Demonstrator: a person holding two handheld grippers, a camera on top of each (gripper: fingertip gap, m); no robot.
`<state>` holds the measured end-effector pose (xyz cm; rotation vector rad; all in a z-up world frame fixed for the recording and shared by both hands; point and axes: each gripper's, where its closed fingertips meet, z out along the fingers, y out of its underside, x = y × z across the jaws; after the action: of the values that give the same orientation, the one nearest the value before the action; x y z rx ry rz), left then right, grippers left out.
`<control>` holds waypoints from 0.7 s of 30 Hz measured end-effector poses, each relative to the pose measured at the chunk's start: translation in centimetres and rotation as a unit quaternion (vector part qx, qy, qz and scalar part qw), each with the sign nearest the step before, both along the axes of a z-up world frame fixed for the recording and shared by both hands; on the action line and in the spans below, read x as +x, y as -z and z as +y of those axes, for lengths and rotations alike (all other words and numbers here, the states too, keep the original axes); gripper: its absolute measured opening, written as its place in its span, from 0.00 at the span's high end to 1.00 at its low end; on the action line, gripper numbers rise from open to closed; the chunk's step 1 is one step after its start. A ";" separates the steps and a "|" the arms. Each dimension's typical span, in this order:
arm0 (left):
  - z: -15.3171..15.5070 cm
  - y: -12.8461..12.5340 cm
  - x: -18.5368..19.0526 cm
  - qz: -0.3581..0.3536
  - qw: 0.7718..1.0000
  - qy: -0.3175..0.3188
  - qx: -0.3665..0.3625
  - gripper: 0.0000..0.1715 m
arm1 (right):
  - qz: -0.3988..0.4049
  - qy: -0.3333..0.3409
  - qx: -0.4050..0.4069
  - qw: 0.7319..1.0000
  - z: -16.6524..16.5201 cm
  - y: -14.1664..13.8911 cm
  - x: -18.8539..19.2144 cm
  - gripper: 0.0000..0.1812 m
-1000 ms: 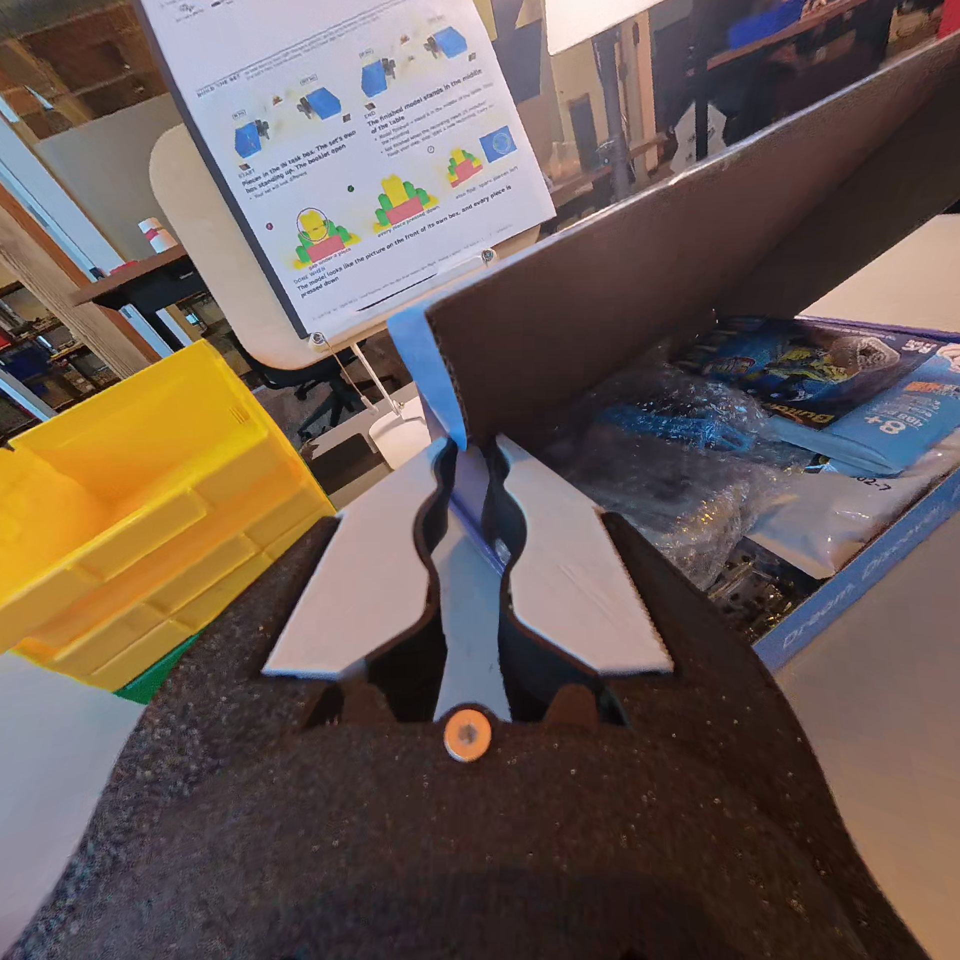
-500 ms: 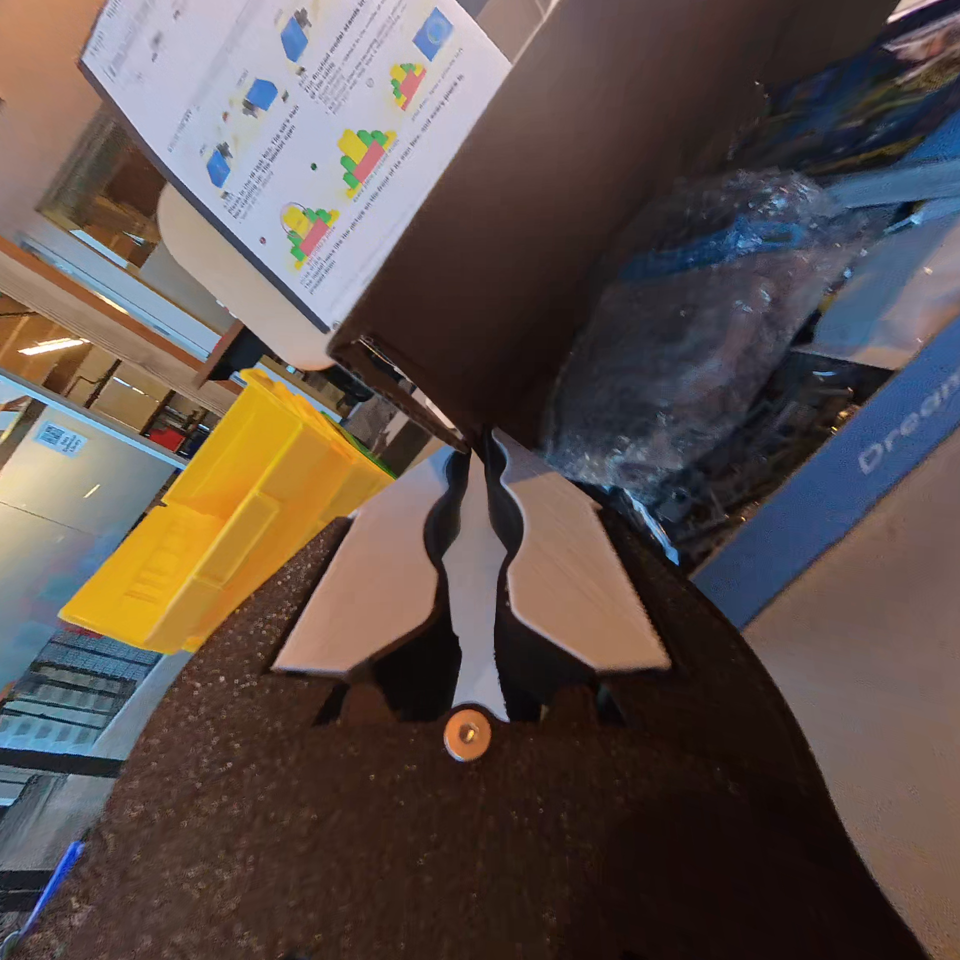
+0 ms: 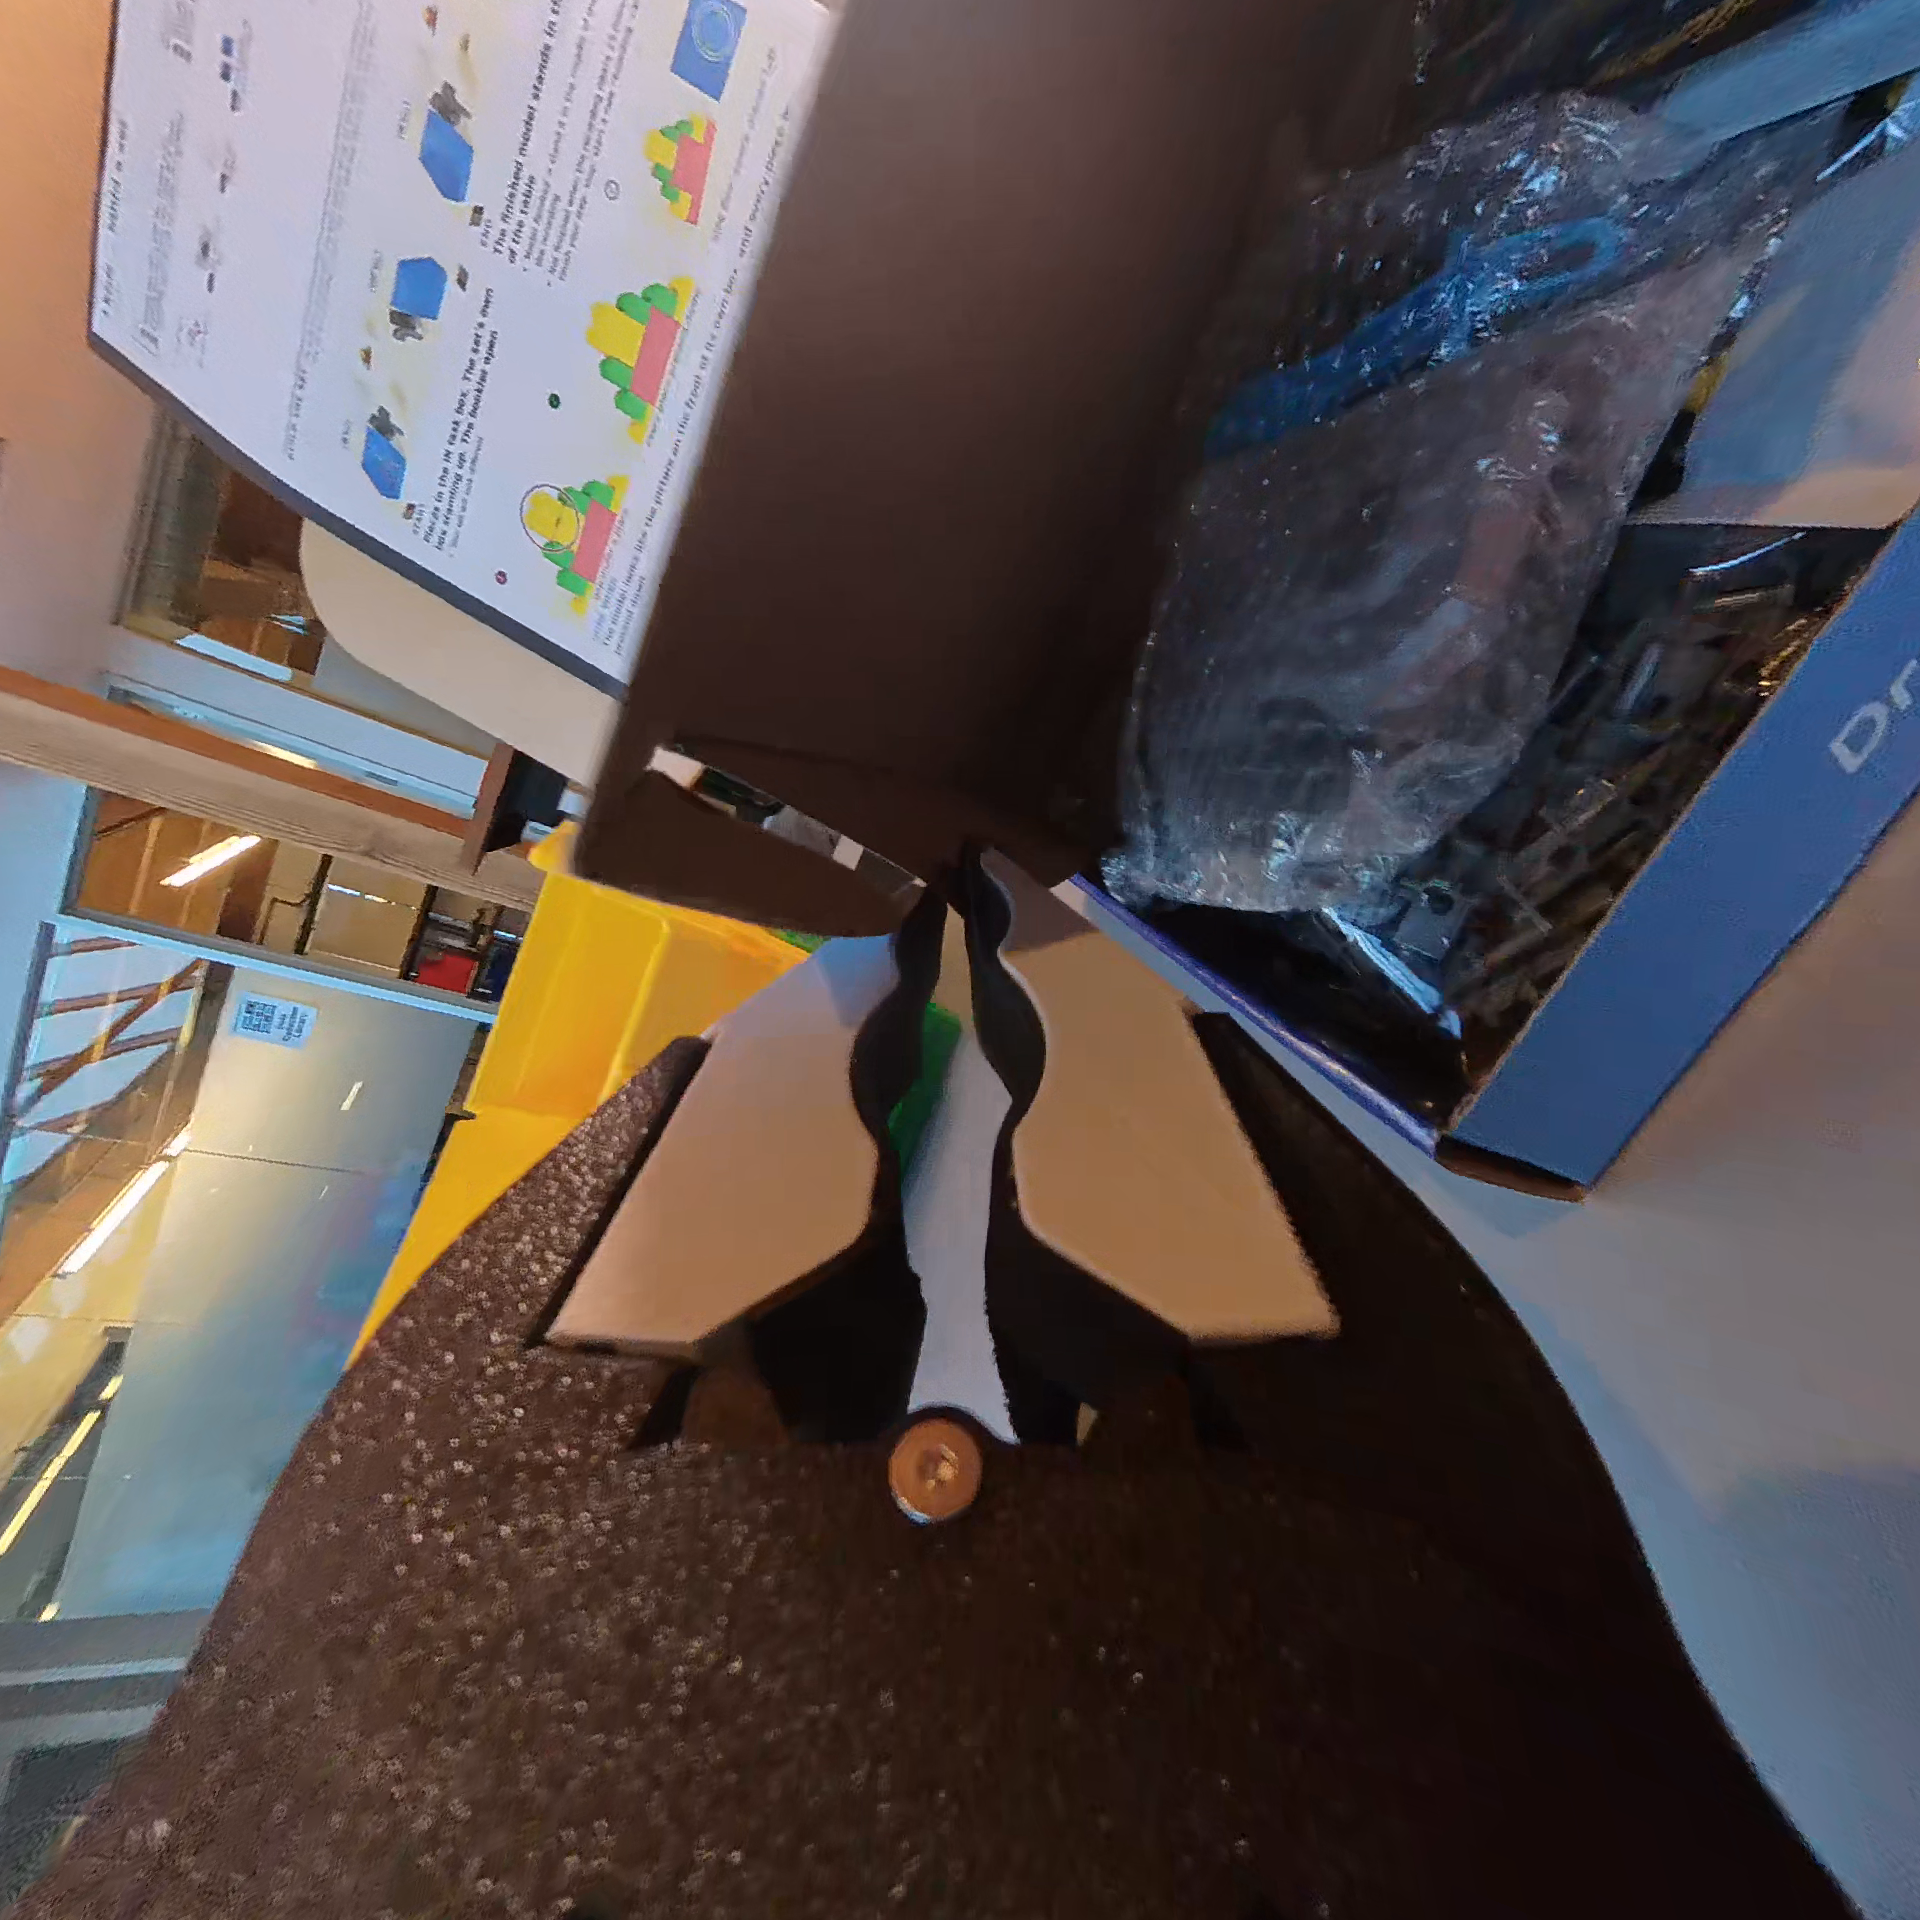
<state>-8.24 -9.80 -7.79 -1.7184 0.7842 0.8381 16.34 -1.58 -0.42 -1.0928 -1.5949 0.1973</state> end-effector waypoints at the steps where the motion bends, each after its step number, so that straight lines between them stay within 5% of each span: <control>1: -0.2 0.4 0.0 -0.015 1.000 0.002 0.001 1.00 | -0.004 -0.026 -0.004 1.000 -1.9 0.0 -0.1 0.76; 4: -0.3 0.8 0.3 -0.070 0.997 0.008 0.017 0.99 | 0.031 -0.119 -0.059 0.991 -8.9 0.4 -1.4 0.78; 7: 0.0 0.0 0.3 -0.108 0.993 0.011 0.051 0.98 | 0.032 -0.182 -0.149 0.971 -14.3 4.1 -4.4 0.79; 13: 1.2 0.1 0.6 -0.210 0.975 0.014 0.070 0.85 | 0.031 -0.126 -0.176 0.976 -12.3 9.4 -10.9 0.80; 16: 2.0 -1.2 0.3 -0.233 0.968 0.006 0.096 0.91 | 0.005 -0.101 -0.142 0.985 -11.0 10.6 -13.9 0.77; 21: 2.0 2.7 -0.9 -0.122 0.992 -0.027 0.023 0.97 | -0.010 -0.155 -0.156 0.976 -13.8 9.9 -15.2 0.79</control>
<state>-9.14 -7.80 -10.44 -1.7681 0.5521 0.6619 1.10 -15.36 -10.33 -1.0753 -1.7876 0.6653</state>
